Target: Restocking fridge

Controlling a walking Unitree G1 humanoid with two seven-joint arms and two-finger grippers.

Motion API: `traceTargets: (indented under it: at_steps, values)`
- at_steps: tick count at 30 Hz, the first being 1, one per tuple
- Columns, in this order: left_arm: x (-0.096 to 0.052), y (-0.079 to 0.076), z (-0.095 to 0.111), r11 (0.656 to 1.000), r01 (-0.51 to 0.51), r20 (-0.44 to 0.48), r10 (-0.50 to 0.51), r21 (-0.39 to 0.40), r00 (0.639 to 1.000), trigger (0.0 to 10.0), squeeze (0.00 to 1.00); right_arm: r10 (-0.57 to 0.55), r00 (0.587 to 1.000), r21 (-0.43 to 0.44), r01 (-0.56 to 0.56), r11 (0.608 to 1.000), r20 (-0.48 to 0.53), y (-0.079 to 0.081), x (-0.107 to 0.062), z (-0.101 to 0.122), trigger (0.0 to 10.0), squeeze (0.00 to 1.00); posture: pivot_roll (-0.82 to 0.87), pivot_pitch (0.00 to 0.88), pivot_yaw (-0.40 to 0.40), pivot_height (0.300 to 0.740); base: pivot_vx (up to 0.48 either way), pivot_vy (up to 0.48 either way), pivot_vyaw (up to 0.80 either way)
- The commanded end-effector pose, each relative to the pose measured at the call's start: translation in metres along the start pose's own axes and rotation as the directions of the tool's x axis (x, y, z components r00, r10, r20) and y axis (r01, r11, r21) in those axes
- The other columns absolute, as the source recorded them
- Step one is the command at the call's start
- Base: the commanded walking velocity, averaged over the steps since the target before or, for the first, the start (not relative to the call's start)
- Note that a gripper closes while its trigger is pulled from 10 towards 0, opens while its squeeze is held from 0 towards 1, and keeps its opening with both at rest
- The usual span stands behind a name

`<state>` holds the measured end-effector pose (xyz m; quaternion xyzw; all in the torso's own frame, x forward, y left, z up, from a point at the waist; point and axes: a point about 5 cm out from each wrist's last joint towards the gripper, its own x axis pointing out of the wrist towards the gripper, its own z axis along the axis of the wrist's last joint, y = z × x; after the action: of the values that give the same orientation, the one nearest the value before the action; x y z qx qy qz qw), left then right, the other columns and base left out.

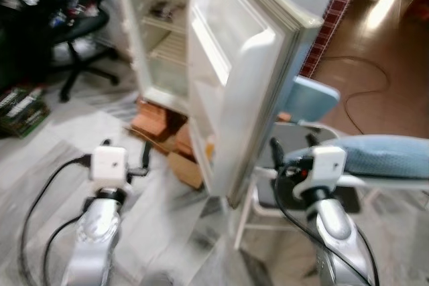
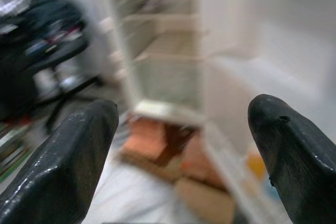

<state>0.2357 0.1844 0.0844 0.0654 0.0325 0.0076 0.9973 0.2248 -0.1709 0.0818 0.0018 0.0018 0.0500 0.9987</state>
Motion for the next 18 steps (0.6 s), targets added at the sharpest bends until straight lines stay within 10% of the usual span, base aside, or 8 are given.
traceTargets:
  at_steps: [1,18]
  values:
    - [-0.001,-0.007,0.002,0.999,0.026,0.005,-0.026,-0.019,1.0,10.0,0.0,-0.021,1.0,-0.008,0.021,1.0,0.013,-0.007,0.0,0.005,10.0,0.0,0.06,0.0,-0.041,0.74,0.266,0.0,0.0]
    - [-0.006,-0.009,-0.002,0.999,0.03,-0.019,-0.03,-0.011,0.999,10.0,0.0,0.103,0.994,0.013,-0.104,0.995,0.02,-0.002,0.017,0.017,10.0,0.0,0.07,0.0,-0.045,0.74,0.028,0.0,0.0]
